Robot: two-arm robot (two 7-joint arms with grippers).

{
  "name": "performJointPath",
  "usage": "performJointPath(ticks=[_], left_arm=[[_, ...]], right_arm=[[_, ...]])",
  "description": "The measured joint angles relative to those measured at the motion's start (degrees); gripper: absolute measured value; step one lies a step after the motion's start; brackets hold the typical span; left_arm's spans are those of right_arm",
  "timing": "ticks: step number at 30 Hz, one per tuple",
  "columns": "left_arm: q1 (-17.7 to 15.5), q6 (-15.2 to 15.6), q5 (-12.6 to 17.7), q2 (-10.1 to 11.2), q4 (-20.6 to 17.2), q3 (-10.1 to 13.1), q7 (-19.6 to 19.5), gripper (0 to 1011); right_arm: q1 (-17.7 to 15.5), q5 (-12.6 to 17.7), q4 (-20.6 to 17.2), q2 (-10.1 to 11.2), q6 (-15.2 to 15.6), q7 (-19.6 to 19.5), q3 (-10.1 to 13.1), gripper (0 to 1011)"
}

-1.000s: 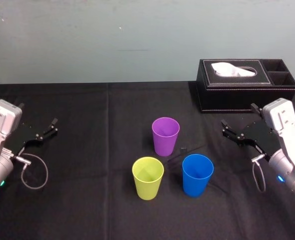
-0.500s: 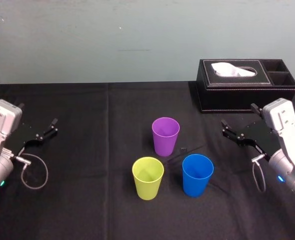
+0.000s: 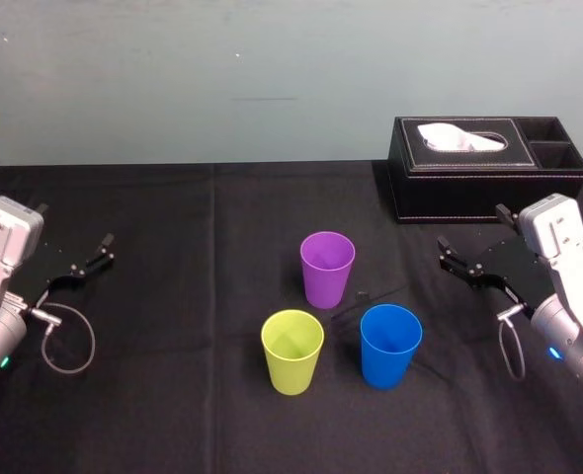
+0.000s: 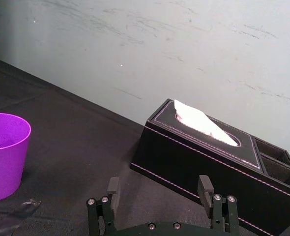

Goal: Stack the three plastic cups sequentially using one hand.

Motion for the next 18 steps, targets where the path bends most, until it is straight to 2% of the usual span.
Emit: performJointPath(ticks=[18], left_arm=[[0.0, 0.0, 0.0, 0.0, 0.0, 0.0, 0.0, 1010]], right_arm=[[0.0, 0.0, 0.0, 0.0, 0.0, 0.0, 0.0, 1003]])
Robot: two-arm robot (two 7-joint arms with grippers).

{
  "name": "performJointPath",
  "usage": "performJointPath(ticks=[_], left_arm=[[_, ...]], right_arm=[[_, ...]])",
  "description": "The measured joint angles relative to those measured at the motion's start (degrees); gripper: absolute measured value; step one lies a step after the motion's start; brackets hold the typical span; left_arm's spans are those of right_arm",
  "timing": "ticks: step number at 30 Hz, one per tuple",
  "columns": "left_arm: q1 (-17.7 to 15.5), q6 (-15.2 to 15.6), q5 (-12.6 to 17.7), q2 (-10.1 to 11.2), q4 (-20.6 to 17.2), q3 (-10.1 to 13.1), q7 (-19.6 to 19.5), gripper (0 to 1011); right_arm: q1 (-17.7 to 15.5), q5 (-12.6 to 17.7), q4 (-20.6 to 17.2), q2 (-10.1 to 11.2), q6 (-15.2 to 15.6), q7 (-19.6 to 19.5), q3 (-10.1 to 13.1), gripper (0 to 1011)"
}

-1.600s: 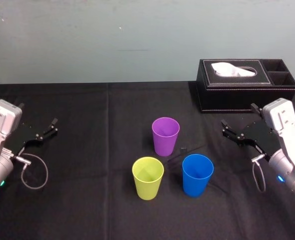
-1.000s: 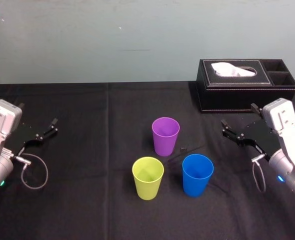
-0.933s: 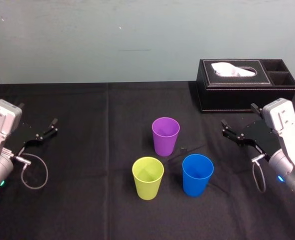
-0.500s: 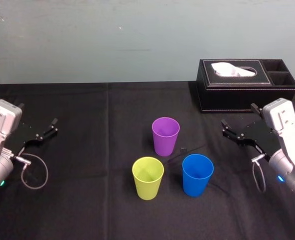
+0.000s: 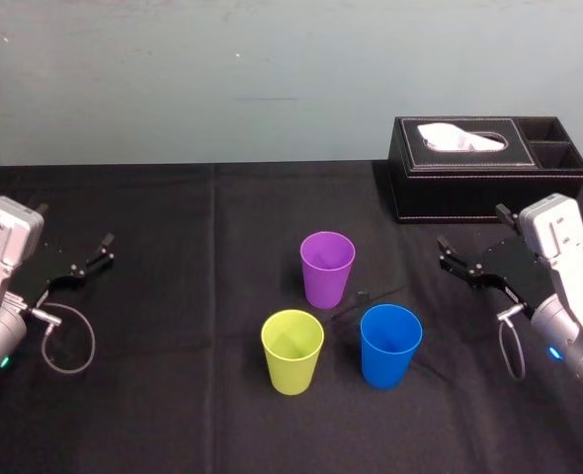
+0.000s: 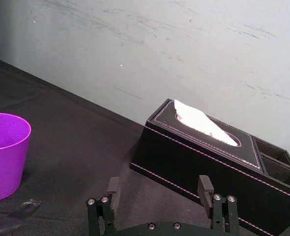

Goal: Stack the three plastic cups sequentially using one hand.

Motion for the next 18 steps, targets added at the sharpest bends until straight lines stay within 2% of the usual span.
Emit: performJointPath(ticks=[18], left_arm=[[0.0, 0.0, 0.0, 0.0, 0.0, 0.0, 0.0, 1010]], right_arm=[[0.0, 0.0, 0.0, 0.0, 0.0, 0.0, 0.0, 1003]])
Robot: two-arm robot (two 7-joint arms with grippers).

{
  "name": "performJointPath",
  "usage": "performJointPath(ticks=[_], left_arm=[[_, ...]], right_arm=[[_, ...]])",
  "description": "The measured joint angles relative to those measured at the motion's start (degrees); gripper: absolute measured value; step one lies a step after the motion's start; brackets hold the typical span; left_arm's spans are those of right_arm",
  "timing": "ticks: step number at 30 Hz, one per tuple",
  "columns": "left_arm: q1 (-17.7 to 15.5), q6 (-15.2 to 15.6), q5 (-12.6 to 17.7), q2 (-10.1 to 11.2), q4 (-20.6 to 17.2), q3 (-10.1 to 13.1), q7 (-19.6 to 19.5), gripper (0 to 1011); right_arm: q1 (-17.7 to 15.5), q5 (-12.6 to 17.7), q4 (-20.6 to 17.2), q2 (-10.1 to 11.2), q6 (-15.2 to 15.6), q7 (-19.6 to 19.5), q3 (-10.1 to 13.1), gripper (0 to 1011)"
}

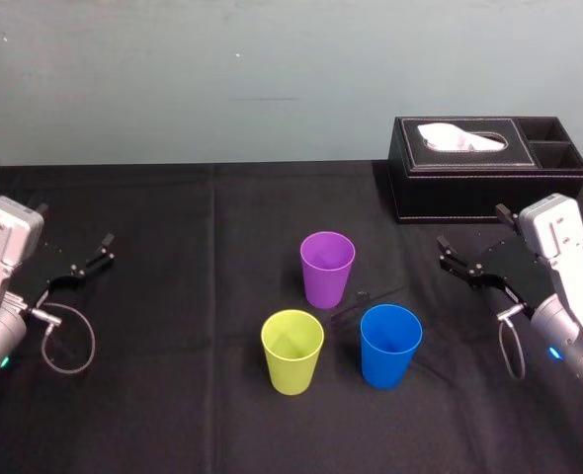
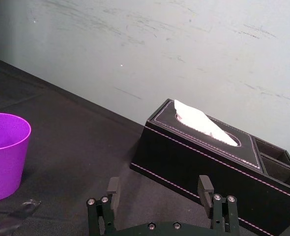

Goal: Stack the three plastic cups sequentially using one hand.

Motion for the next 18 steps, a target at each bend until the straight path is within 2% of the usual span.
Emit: performJointPath(ticks=[8, 12, 18], left_arm=[[0.0, 0.0, 0.0, 0.0, 0.0, 0.0, 0.0, 1010], [0.0, 0.0, 0.0, 0.0, 0.0, 0.0, 0.0, 1010], [0.0, 0.0, 0.0, 0.0, 0.0, 0.0, 0.0, 1010]], right_arm=[[0.0, 0.0, 0.0, 0.0, 0.0, 0.0, 0.0, 1003], [-0.7, 0.45, -0.65, -0.11, 0.01, 0.82, 0.73, 1003], [-2.78, 3.22, -2.81, 0.66, -0.07, 3.82, 2.78, 1003]])
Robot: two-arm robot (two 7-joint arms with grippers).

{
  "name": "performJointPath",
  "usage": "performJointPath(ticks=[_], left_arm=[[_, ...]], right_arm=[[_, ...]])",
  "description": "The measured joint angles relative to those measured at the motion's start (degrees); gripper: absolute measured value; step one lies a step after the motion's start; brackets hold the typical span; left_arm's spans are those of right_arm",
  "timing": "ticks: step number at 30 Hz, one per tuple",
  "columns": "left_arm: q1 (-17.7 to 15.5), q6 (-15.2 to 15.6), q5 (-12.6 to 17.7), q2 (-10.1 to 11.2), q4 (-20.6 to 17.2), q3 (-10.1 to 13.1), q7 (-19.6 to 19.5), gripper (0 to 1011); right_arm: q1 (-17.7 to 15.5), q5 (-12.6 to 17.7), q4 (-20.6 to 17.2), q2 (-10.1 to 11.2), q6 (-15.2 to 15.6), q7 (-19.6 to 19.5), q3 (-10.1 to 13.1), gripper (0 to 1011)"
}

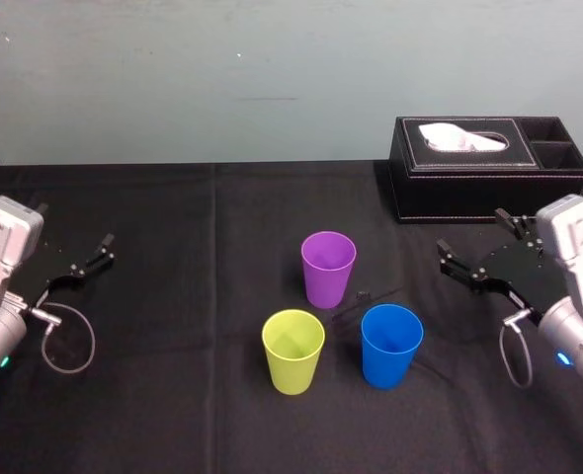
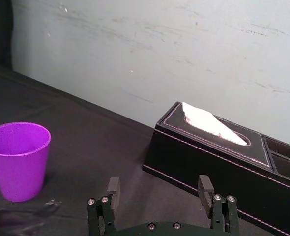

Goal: Stack the three plastic cups sequentially using one hand.

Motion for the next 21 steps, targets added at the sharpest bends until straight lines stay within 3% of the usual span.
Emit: performJointPath(ticks=[11, 21], left_arm=[[0.0, 0.0, 0.0, 0.0, 0.0, 0.0, 0.0, 1010], [0.0, 0.0, 0.0, 0.0, 0.0, 0.0, 0.0, 1010]], right_arm=[[-7.04, 8.17, -6.77, 4.74, -0.8, 7.74, 6.37, 1003], [-14.02, 11.79, -10.82, 9.54, -4.81, 16.43, 9.66, 1003]])
